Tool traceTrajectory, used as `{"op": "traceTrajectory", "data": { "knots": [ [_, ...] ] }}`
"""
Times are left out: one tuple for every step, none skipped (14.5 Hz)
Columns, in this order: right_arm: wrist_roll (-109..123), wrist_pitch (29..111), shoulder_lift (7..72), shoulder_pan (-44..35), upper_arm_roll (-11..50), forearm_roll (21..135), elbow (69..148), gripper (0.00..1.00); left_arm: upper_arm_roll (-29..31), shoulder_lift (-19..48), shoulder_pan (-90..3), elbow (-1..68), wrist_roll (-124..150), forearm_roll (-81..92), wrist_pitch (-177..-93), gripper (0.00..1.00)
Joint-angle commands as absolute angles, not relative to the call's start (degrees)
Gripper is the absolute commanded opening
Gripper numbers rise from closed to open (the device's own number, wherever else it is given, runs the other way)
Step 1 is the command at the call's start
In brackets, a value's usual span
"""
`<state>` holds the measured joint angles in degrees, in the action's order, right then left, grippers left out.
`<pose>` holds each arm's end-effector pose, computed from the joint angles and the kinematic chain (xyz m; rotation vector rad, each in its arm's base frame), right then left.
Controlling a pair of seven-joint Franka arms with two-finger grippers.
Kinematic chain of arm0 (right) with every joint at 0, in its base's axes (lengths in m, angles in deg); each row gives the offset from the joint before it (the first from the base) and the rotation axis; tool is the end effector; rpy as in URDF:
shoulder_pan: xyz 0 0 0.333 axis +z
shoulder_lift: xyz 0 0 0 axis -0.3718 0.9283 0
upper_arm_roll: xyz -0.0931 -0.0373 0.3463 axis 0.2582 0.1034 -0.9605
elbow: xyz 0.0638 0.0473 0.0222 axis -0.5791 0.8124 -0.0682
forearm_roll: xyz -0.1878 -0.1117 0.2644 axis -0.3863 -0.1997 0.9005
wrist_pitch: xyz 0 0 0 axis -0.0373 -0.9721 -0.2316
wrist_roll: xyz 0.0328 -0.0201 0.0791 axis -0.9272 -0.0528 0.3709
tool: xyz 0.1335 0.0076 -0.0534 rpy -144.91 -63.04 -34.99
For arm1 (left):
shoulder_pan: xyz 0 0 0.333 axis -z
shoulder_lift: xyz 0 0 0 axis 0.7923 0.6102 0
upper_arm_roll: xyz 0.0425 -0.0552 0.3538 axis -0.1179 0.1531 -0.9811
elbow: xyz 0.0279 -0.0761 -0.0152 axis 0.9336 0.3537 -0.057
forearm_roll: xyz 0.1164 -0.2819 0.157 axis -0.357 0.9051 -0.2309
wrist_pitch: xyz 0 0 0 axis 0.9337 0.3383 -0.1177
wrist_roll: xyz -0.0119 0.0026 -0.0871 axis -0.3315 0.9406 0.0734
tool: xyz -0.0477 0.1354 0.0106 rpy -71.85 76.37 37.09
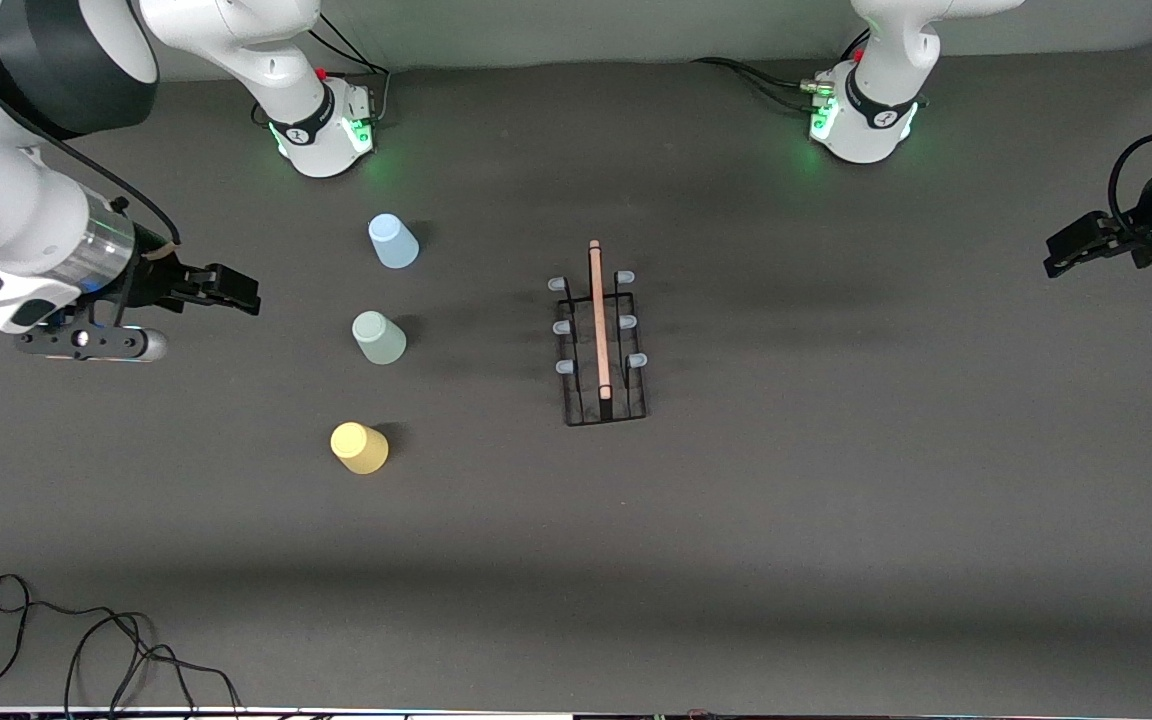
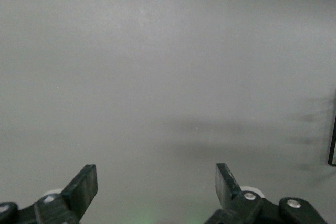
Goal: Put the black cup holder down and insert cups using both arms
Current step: 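Reach the right gripper toward the pale green cup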
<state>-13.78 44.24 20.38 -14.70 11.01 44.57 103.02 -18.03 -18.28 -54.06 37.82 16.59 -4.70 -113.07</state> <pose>0.5075 0.0998 0.5708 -3.0992 0.1495 0.2290 0.4614 0.0236 0.5986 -3.1202 -0.1519 0.0344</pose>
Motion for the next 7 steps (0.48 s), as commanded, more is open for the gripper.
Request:
{"op": "traceTrajectory", "data": {
  "knots": [
    [-14.05,49.02,15.37,-14.71,11.73,44.63,111.21,1.00,-17.86,-14.66,-54.68,32.47,17.55,-4.56,-110.59,1.00],
    [-14.05,51.13,13.88,-14.71,11.64,44.55,114.03,1.00,-17.86,-14.49,-54.68,32.12,17.91,-4.64,-111.11,1.00],
    [-14.05,53.15,12.82,-14.53,11.64,44.55,116.49,1.00,-17.86,-13.27,-54.33,30.20,19.65,-4.91,-110.33,1.00],
    [-14.05,54.39,12.20,-14.53,11.64,44.55,118.17,1.00,-17.86,-10.56,-54.24,27.57,21.32,-5.00,-110.06,1.00],
    [-14.05,55.18,11.93,-14.27,11.64,44.55,119.32,1.00,-17.86,-9.49,-54.24,26.07,20.64,-4.65,-109.19,1.00],
    [-14.05,55.89,11.84,-14.18,11.64,44.46,120.11,1.00,-17.86,-9.04,-54.16,25.62,20.46,-4.47,-109.26,1.00],
    [-14.05,56.42,11.76,-14.09,11.64,44.46,120.90,1.00,-17.77,-9.12,-54.24,25.70,20.54,-4.47,-109.09,1.00]
  ]
}}
